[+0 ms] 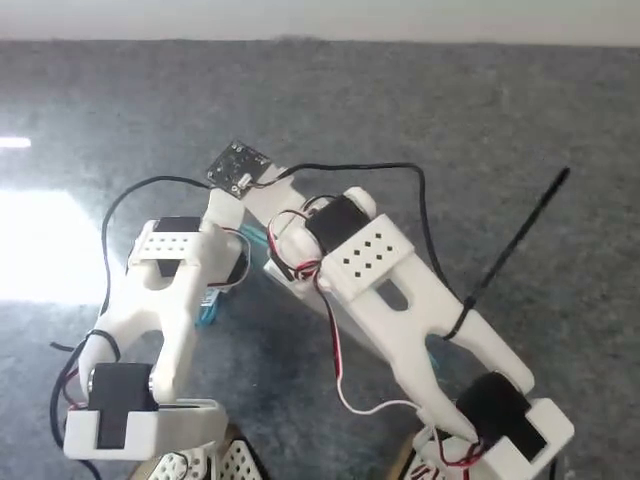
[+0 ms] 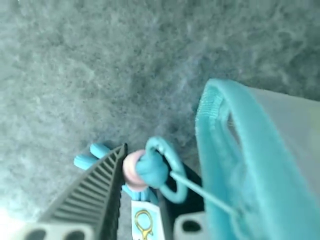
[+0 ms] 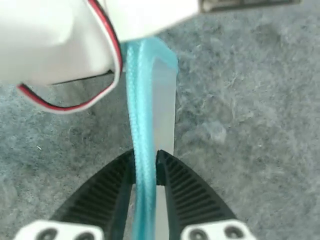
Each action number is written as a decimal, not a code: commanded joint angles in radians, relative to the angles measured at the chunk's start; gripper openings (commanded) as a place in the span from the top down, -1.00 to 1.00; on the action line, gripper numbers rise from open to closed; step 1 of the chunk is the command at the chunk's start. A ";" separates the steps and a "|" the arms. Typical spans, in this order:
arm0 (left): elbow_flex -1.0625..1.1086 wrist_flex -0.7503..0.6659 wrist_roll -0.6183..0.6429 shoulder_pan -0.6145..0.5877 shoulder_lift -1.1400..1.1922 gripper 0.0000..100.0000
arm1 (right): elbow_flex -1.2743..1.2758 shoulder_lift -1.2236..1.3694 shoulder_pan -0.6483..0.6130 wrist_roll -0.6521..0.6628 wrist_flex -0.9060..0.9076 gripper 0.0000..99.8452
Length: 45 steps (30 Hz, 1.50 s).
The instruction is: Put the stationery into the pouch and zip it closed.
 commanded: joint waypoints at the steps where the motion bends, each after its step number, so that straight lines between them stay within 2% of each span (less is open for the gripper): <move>1: 0.010 -0.011 -0.008 -0.009 -0.003 0.98 | -0.037 -0.127 0.012 0.009 0.002 0.96; 3: 0.010 -0.011 -0.008 -0.009 -0.003 0.98 | -0.038 -0.130 0.012 0.002 0.021 0.88; 9: 0.010 -0.011 -0.008 -0.009 -0.002 0.98 | -0.049 -0.137 0.010 0.002 0.035 0.45; 12: 0.010 -0.011 -0.008 -0.009 -0.002 0.98 | -0.091 -0.125 0.008 0.000 0.064 0.36; 19: 0.010 -0.011 -0.009 -0.009 -0.002 0.98 | -0.092 -0.125 0.007 -0.049 0.108 0.54; 28: 0.010 -0.011 -0.009 -0.009 -0.002 0.98 | -0.097 -0.124 -0.076 -0.049 0.183 0.54; 39: 0.010 -0.011 -0.009 -0.009 -0.002 0.98 | -0.141 -0.004 -0.074 -0.048 0.197 0.55; 41: 0.010 -0.011 -0.011 -0.009 -0.002 0.98 | -0.141 -0.004 -0.074 -0.049 0.197 0.62; 45: 0.010 -0.011 -0.012 -0.009 -0.002 0.98 | -0.141 -0.005 -0.074 -0.048 0.188 0.92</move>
